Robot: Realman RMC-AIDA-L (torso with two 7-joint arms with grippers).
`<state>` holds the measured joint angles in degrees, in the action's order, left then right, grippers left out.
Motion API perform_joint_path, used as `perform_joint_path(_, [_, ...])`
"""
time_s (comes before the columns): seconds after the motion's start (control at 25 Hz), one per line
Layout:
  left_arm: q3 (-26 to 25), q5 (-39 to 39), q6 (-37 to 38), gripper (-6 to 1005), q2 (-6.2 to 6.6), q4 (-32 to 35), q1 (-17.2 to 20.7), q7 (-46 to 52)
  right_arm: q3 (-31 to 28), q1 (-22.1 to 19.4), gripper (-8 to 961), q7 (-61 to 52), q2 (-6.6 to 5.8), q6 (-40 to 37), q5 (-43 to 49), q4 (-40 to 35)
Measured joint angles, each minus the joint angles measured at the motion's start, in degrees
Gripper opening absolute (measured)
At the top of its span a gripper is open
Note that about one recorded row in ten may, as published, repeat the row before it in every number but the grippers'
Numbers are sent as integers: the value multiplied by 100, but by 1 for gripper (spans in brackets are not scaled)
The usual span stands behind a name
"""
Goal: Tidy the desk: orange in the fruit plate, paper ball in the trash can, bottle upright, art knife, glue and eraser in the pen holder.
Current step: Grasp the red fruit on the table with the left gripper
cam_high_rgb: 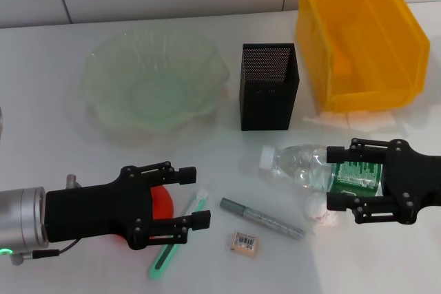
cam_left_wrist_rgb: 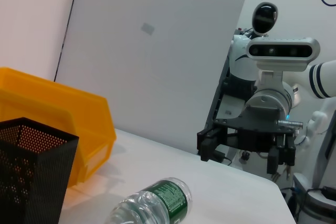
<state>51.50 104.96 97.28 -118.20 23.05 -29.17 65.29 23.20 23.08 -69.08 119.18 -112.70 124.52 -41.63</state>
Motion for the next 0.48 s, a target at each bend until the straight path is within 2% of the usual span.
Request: perform_joint_path(0.48, [-3,-1,4,782,-2,7,0,-6,0,21,779,-1,0,0,-8,-2])
